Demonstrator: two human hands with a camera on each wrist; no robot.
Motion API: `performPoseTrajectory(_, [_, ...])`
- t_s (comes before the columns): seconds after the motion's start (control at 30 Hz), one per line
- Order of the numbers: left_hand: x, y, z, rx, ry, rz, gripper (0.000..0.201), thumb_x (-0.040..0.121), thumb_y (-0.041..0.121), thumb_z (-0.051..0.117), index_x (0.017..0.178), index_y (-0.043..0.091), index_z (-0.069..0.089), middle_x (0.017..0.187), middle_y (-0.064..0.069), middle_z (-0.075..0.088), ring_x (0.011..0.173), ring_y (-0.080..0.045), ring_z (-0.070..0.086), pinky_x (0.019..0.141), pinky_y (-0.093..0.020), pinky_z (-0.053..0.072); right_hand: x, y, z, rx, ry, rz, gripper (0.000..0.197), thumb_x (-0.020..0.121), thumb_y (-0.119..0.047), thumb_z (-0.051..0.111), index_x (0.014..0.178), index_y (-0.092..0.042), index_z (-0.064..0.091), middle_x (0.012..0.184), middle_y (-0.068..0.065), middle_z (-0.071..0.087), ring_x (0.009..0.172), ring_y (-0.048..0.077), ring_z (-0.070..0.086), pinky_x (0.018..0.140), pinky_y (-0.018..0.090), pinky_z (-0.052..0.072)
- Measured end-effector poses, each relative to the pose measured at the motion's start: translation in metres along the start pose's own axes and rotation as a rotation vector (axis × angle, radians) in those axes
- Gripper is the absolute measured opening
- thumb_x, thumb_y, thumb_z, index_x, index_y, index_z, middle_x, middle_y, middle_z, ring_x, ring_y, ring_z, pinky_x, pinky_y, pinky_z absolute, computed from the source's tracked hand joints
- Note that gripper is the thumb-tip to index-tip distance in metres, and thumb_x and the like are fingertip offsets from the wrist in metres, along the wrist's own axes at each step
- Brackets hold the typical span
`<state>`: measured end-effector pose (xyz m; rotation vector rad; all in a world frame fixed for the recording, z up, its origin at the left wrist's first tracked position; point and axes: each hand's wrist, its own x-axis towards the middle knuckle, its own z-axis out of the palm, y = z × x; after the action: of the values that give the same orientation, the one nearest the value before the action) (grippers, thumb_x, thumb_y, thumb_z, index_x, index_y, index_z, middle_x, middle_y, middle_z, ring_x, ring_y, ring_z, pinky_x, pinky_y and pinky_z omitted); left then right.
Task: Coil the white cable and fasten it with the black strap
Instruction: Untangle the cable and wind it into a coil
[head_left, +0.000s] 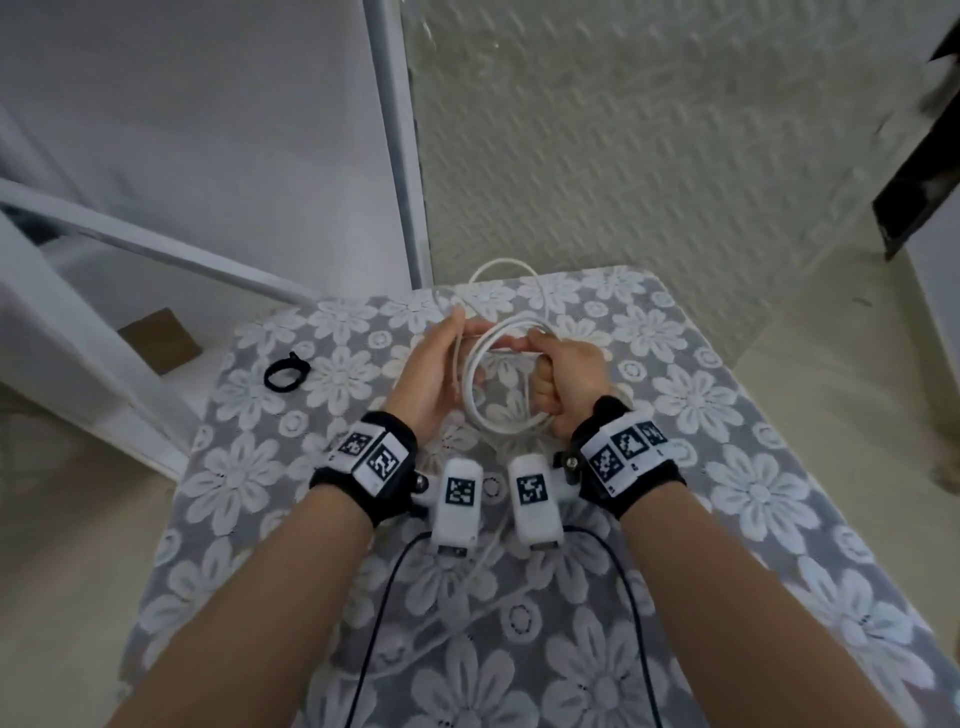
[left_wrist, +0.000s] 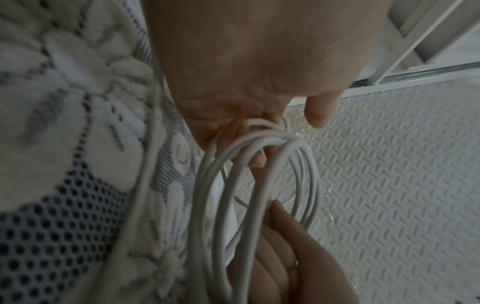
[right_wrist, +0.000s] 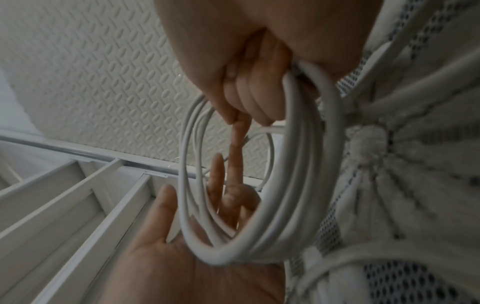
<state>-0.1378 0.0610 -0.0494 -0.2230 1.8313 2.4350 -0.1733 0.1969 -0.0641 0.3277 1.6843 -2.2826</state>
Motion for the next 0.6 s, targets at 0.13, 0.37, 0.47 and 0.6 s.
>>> performPoseTrajectory(0.13, [0.009, -0.012, -0.007, 0.020, -0.009, 0.040, 0.050, 0.094, 0.053, 0.035, 0.094, 0.015, 0.068, 0.087, -0.003, 0.071, 0.066, -0.024, 0.057, 0.058, -0.026, 0.048, 0.015, 0.008, 0.000, -0.026, 0.013, 0.001, 0.024, 0.092, -0.016, 0.053, 0.070, -0.008, 0.059, 0.034, -0.008, 0.028, 0.026, 0.006, 0.021, 0.031, 0.011, 0.017])
performPoseTrajectory(0.37, [0.022, -0.017, -0.015, -0.066, -0.084, 0.068, 0.051, 0.094, 0.050, 0.032, 0.097, 0.012, 0.065, 0.082, 0.000, 0.071, 0.052, -0.013, 0.051, 0.045, -0.021, 0.044, 0.026, 0.010, 0.001, -0.003, 0.024, -0.014, 0.025, 0.091, -0.016, 0.055, 0.068, -0.009, 0.059, 0.034, -0.008, 0.027, 0.026, 0.005, 0.020, 0.032, 0.010, 0.017])
performPoseTrajectory(0.47, [0.026, -0.018, -0.016, -0.082, -0.085, 0.048, 0.048, 0.097, 0.046, 0.031, 0.095, 0.013, 0.065, 0.076, 0.001, 0.071, 0.050, -0.011, 0.052, 0.044, -0.020, 0.044, 0.027, 0.011, 0.004, -0.048, 0.012, -0.007, 0.021, 0.092, -0.017, 0.055, 0.075, -0.006, 0.062, 0.034, -0.008, 0.025, 0.026, 0.005, 0.019, 0.032, 0.010, 0.016])
performPoseTrajectory(0.6, [0.027, -0.021, -0.018, -0.089, -0.069, 0.043, 0.045, 0.097, 0.045, 0.035, 0.095, 0.012, 0.065, 0.075, -0.001, 0.067, 0.048, -0.010, 0.051, 0.042, -0.020, 0.044, 0.025, 0.011, 0.005, -0.070, -0.009, 0.002, 0.023, 0.092, -0.017, 0.054, 0.077, -0.004, 0.065, 0.032, -0.009, 0.025, 0.026, 0.005, 0.018, 0.032, 0.010, 0.015])
